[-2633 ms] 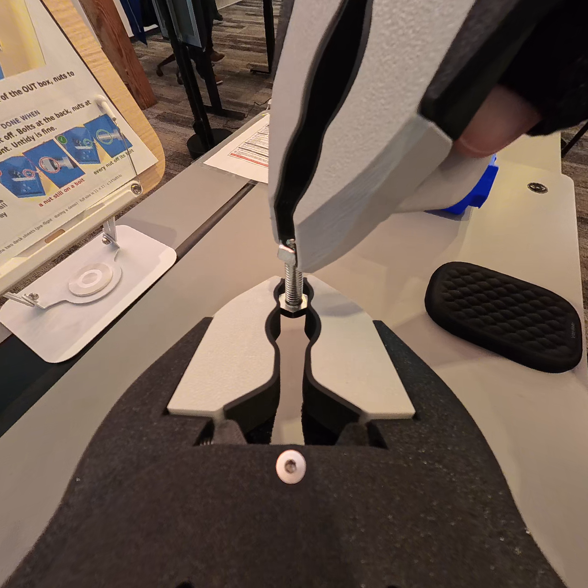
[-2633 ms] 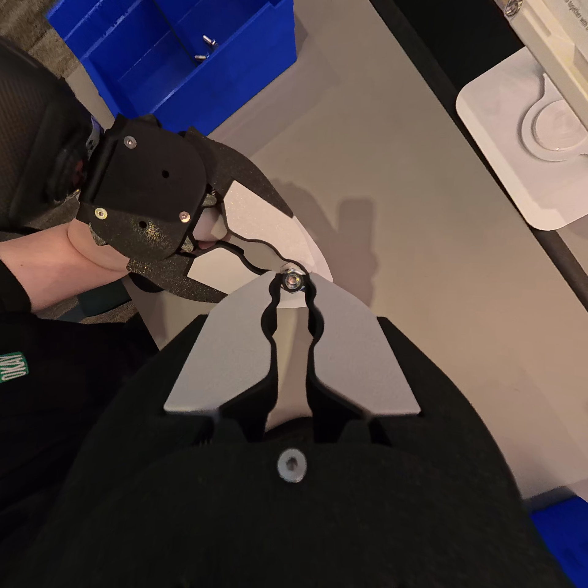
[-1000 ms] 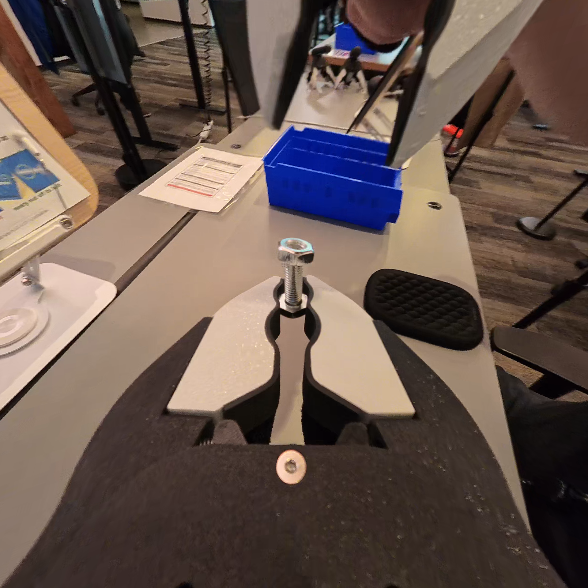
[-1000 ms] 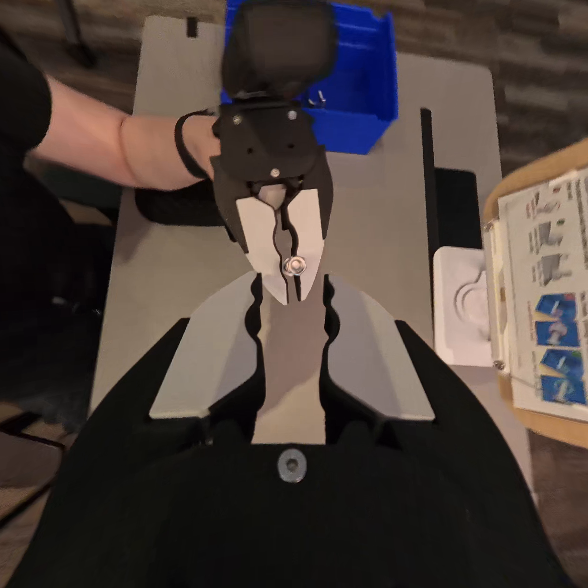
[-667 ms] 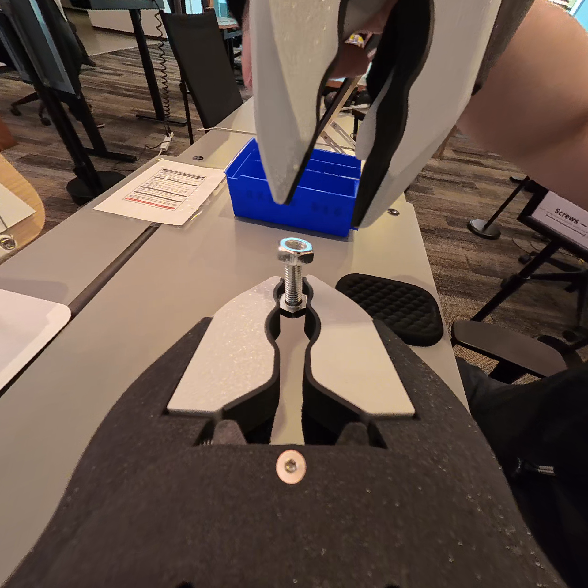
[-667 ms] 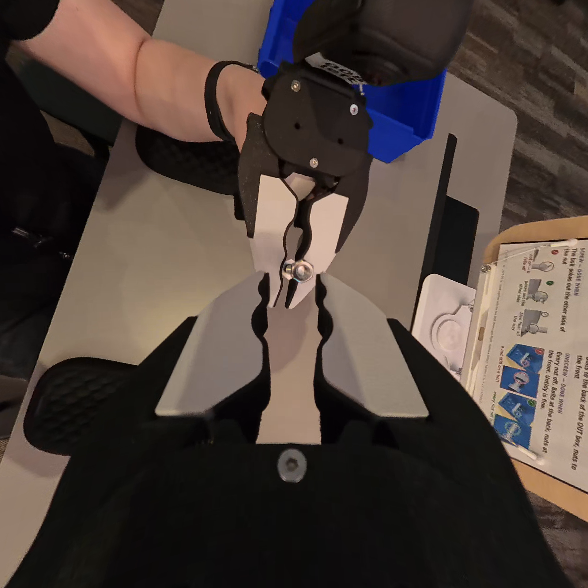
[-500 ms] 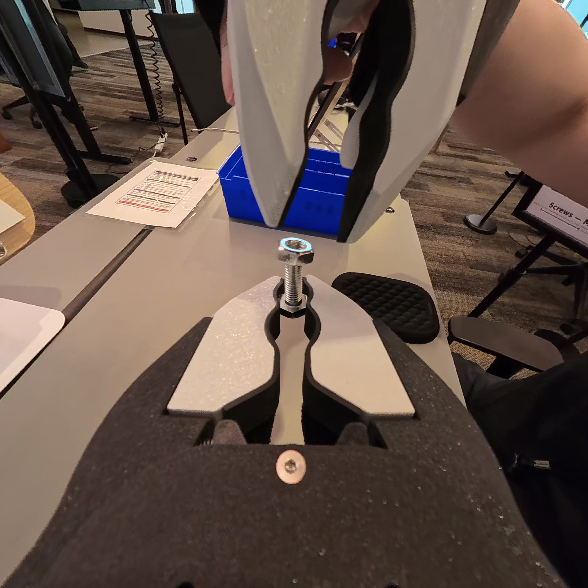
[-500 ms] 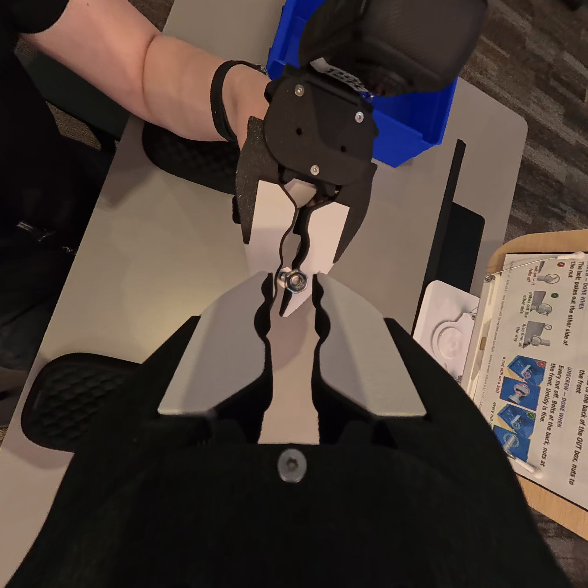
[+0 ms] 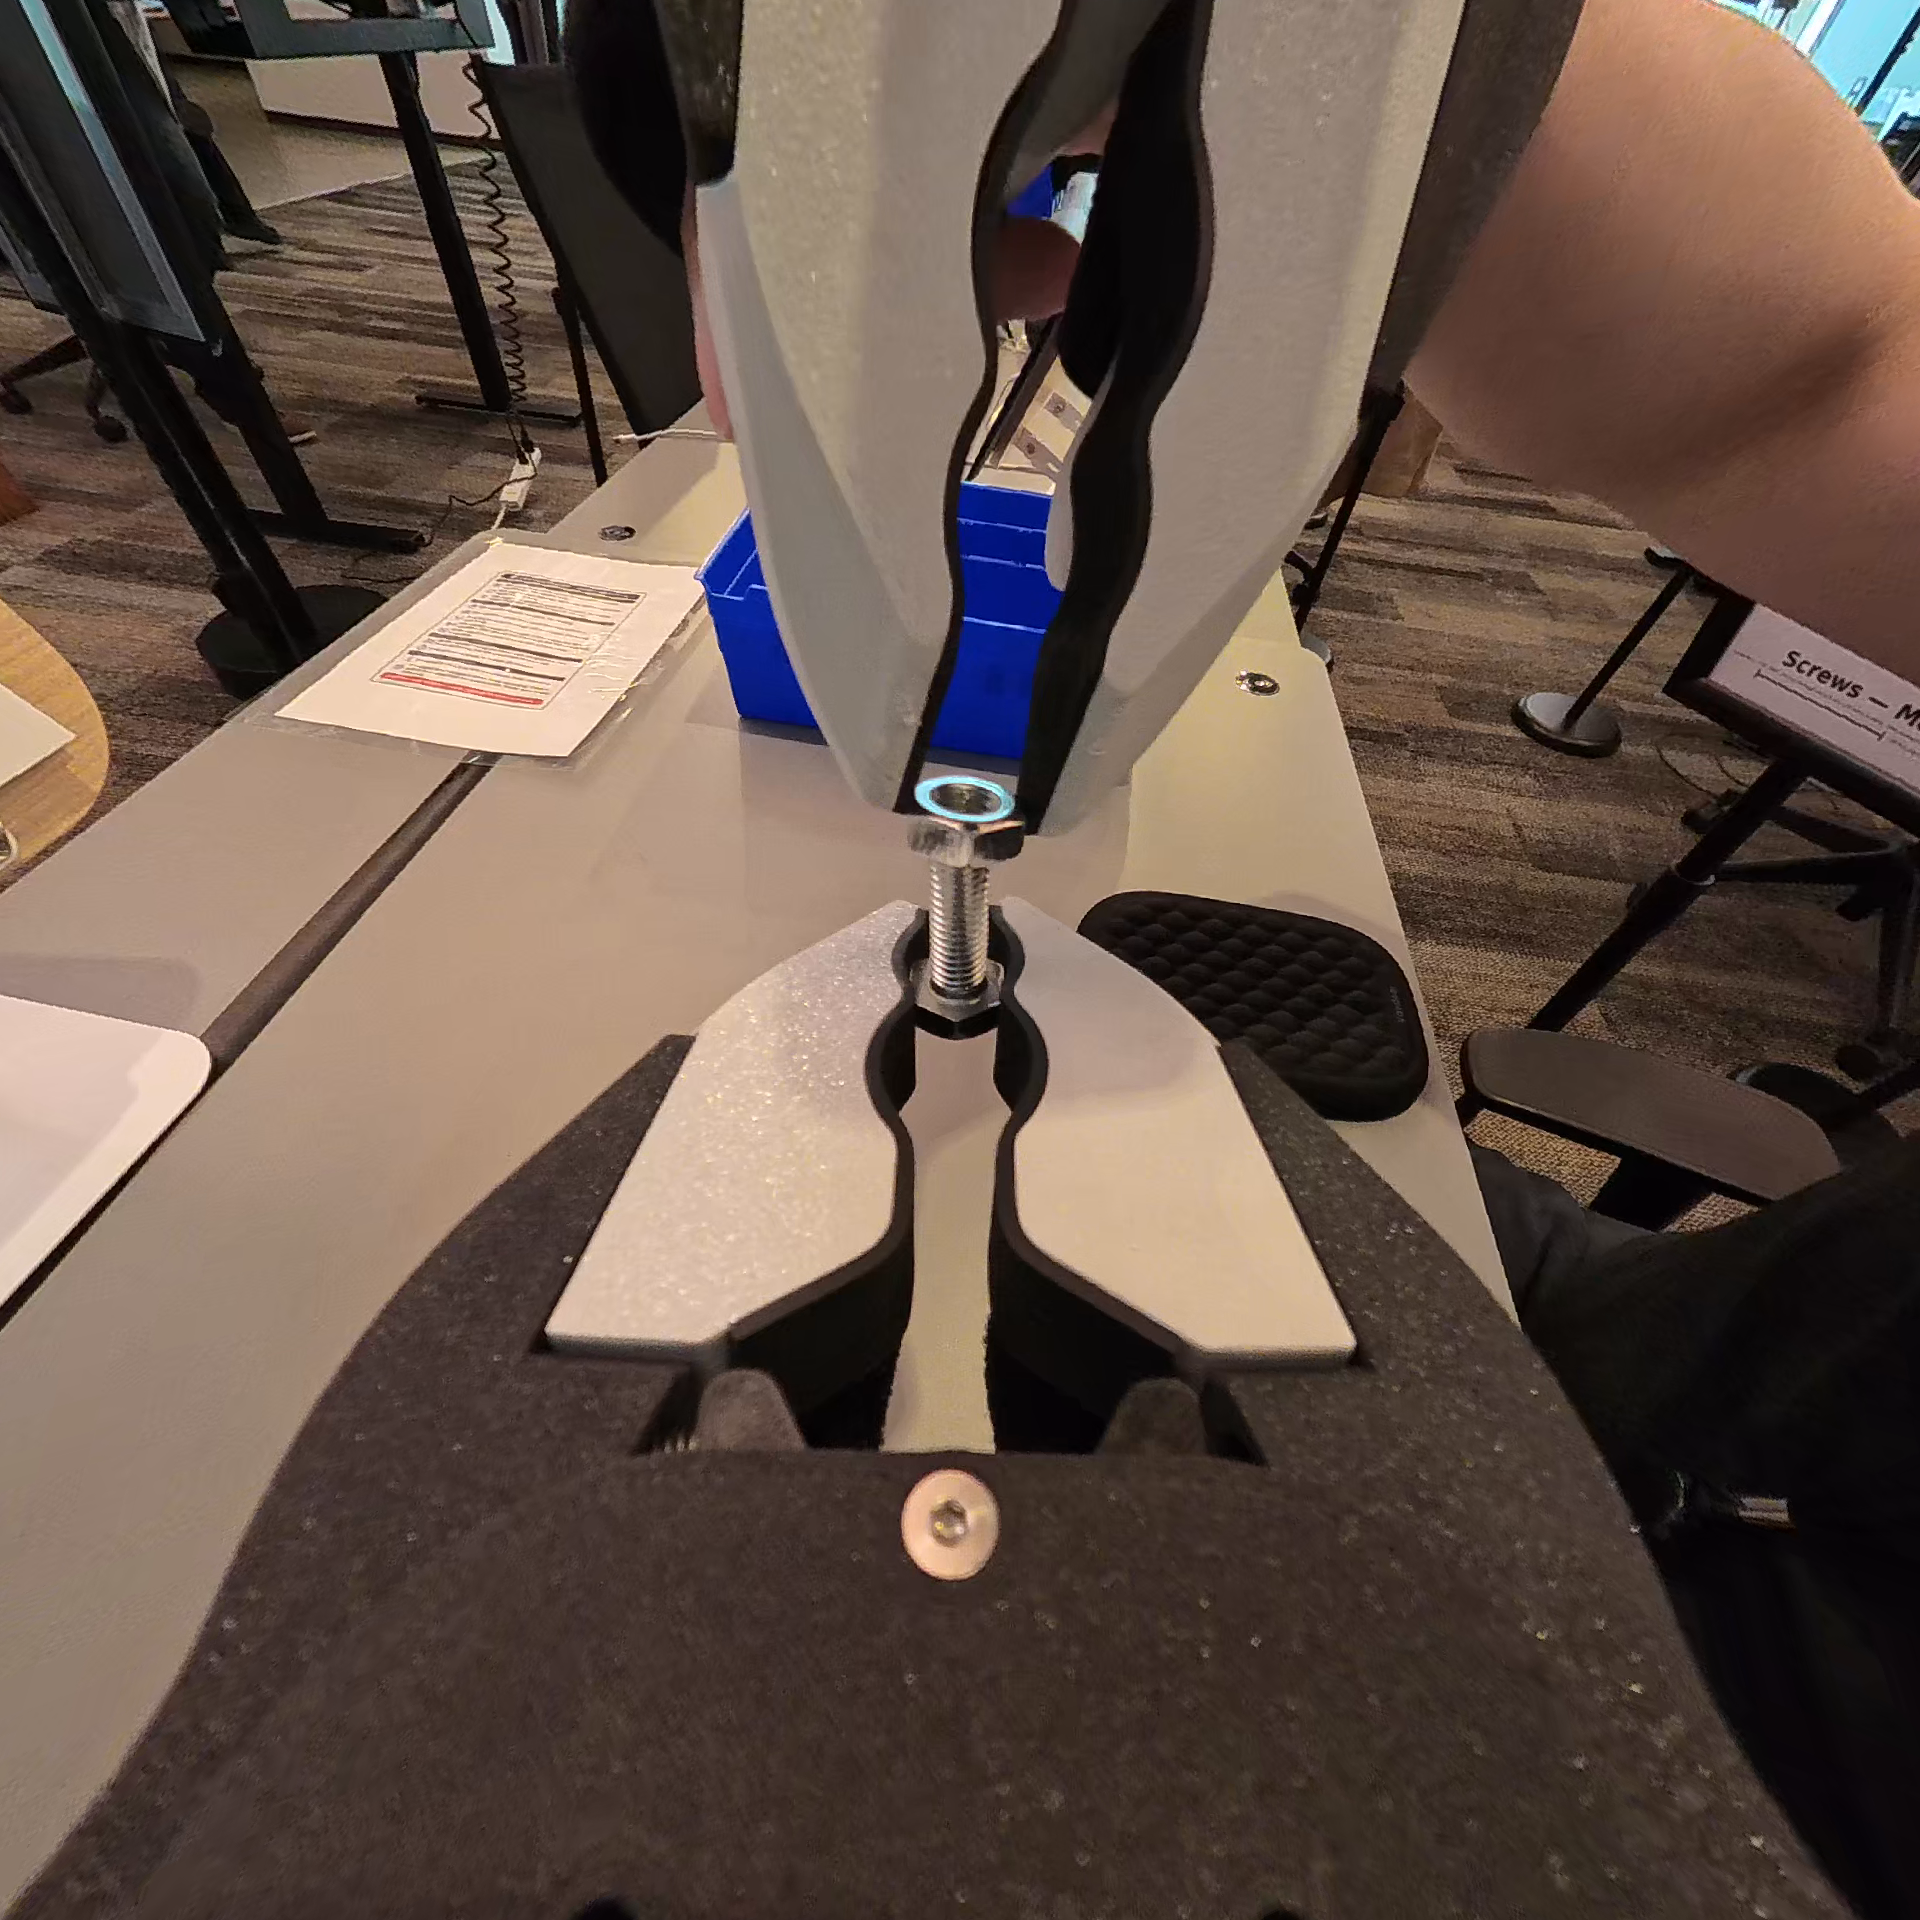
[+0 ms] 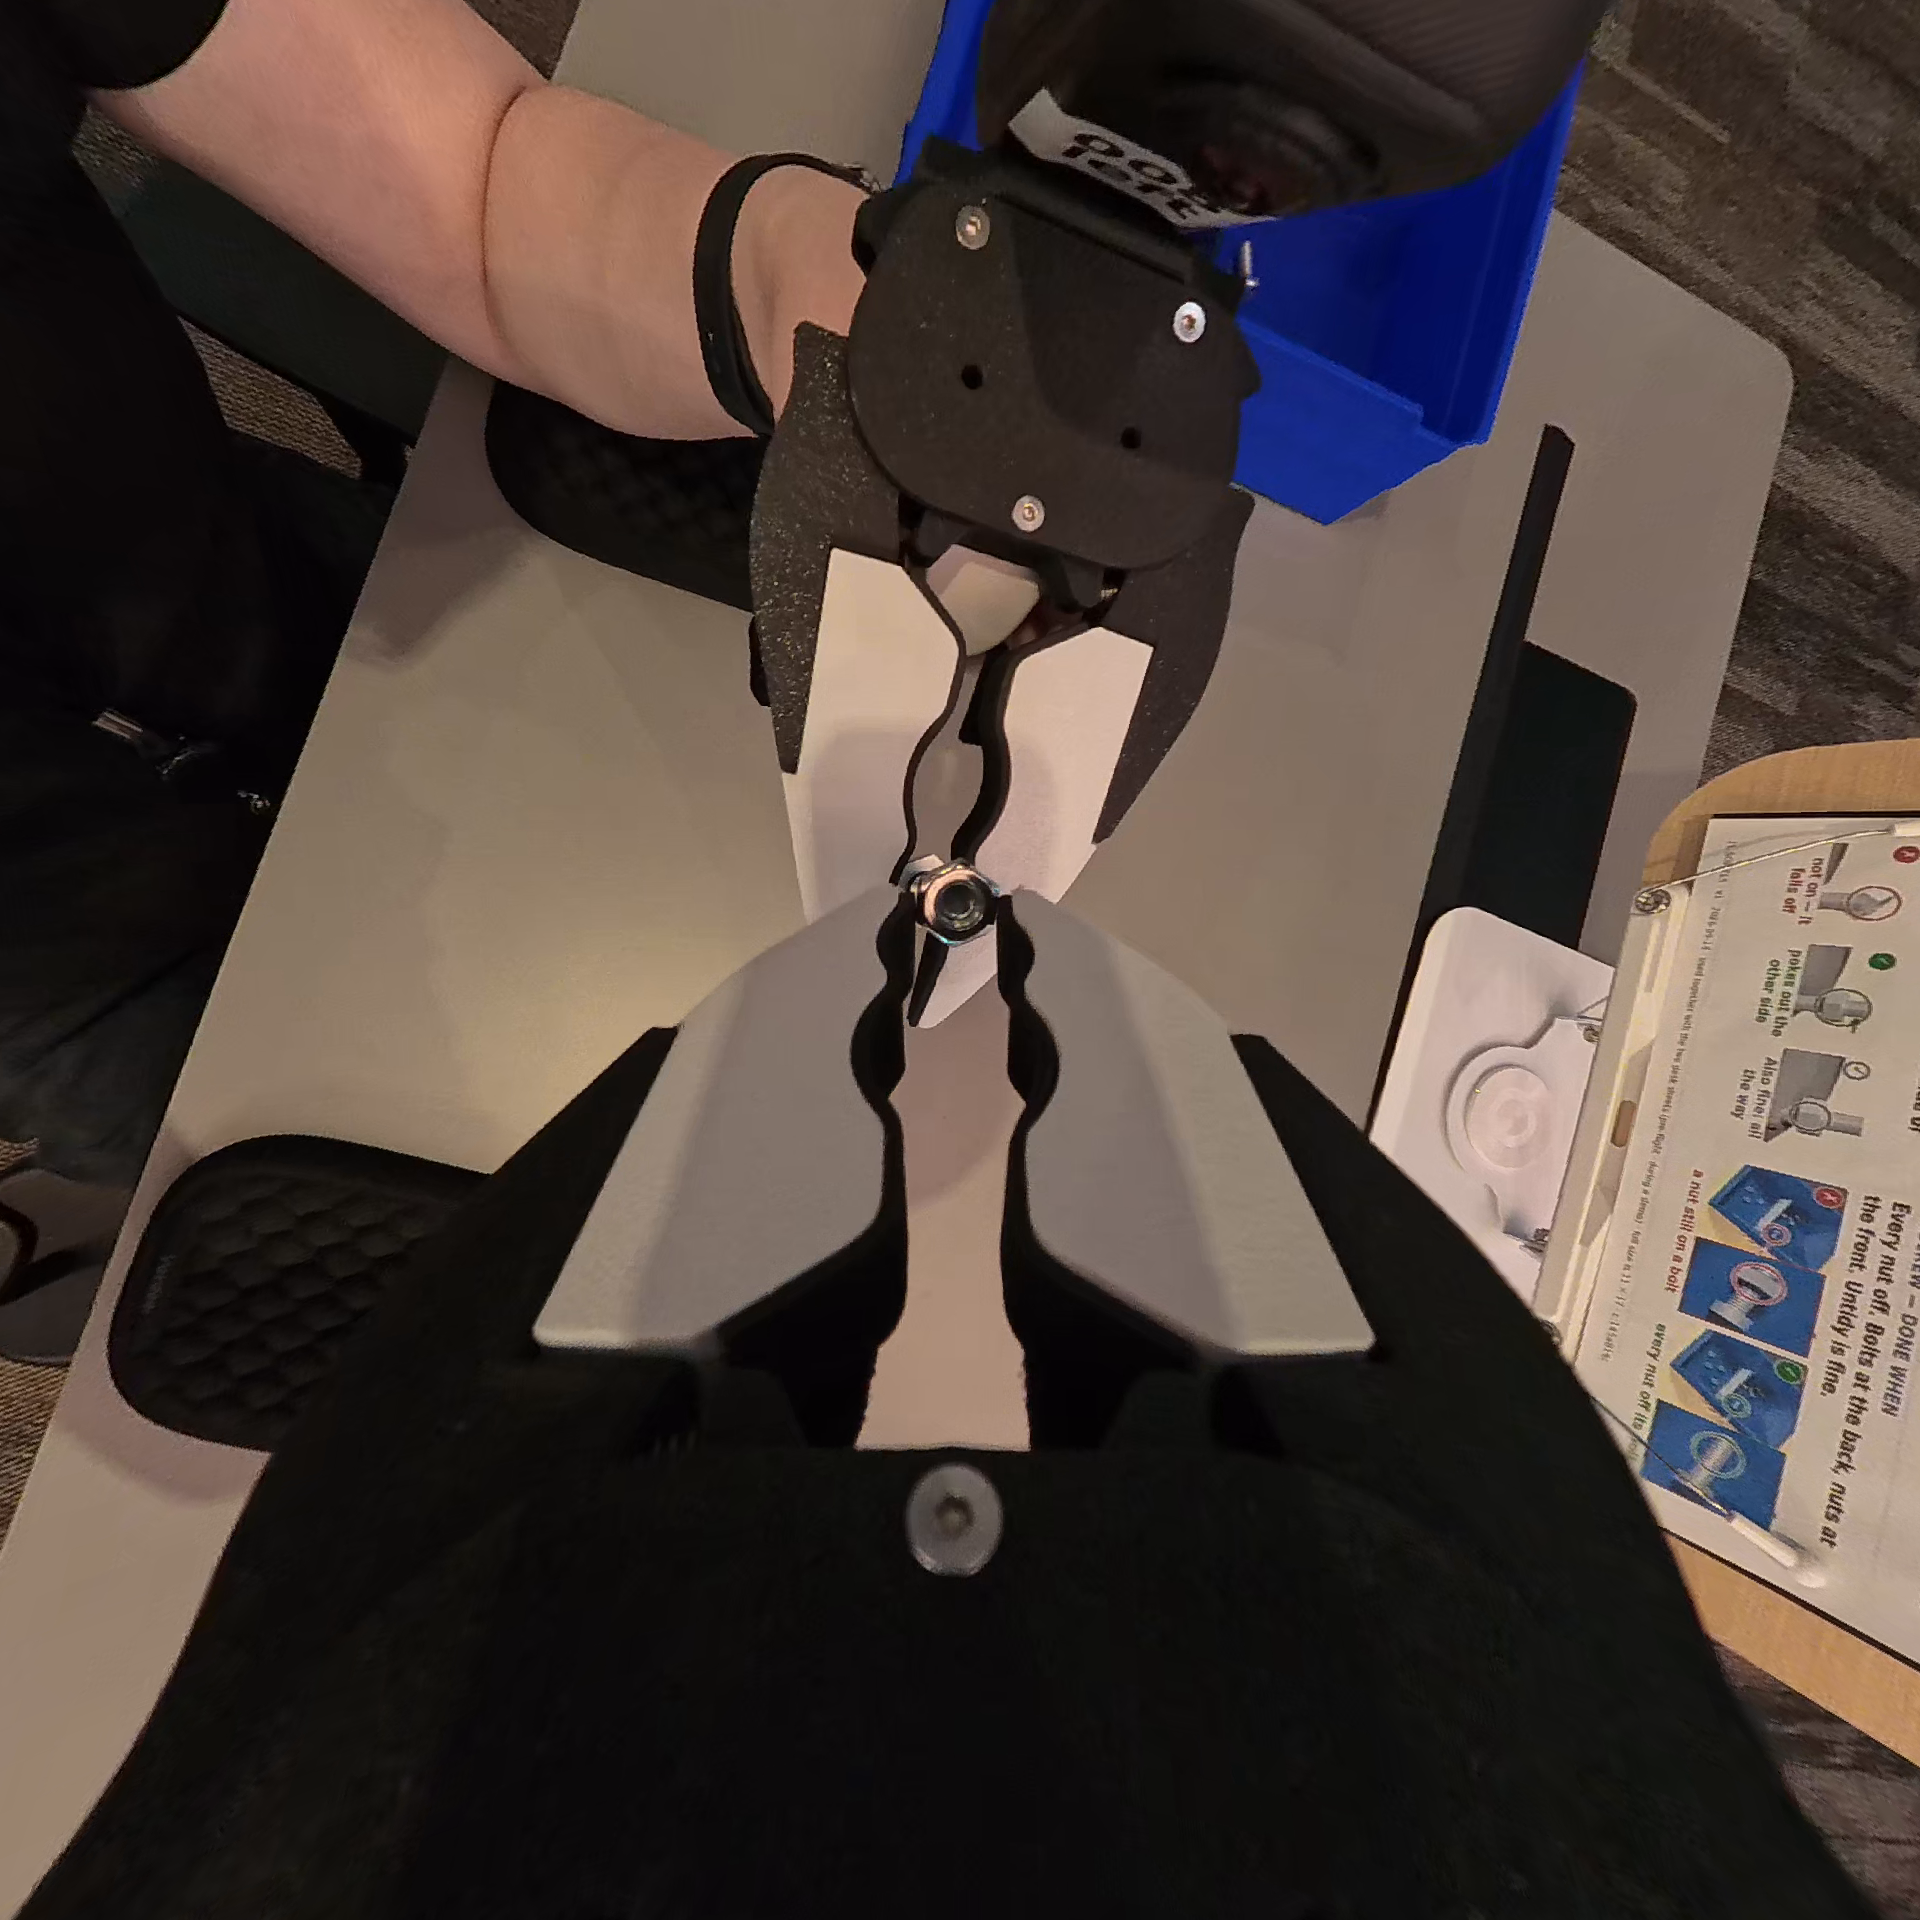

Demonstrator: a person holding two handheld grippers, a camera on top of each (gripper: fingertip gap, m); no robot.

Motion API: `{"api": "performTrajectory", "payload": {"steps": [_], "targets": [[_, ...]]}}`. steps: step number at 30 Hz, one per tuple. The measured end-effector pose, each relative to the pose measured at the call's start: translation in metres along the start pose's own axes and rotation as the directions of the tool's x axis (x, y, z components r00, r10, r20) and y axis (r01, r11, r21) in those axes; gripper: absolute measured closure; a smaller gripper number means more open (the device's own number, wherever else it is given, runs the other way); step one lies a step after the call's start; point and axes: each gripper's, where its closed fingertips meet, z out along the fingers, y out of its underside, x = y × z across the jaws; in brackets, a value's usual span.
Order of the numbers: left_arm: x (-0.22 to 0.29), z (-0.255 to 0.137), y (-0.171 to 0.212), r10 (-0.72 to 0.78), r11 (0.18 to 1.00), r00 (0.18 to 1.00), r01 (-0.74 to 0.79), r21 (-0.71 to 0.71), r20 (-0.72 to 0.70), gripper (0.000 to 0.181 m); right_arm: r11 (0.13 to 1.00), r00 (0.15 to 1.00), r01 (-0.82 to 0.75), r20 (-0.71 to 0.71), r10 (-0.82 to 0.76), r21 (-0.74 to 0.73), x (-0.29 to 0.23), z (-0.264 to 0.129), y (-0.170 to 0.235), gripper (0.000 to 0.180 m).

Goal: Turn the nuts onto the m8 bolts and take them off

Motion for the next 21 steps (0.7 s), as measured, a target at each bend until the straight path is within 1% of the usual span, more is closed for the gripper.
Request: {"api": "performTrajectory", "payload": {"steps": [7,16,21], "targets": [[0.005,0.004,0.003,0.032,0.999,0.999,-0.032,-0.021,-0.012,0.171,0.998,0.994,-0.062,0.093,0.065,-0.033,-0.007,-0.001,0.004,0.166],[0.005,0.011,0.014,0.044,0.995,0.999,-0.043,-0.087,0.0,0.171,0.985,0.994,-0.003,0.106,0.021,-0.174,-0.012,0.002,0.015,0.166],[0.004,0.013,0.016,0.035,0.995,0.999,-0.035,-0.098,0.002,0.171,0.974,0.995,0.014,0.101,0.009,-0.224,-0.012,0.004,0.017,0.166]]}}
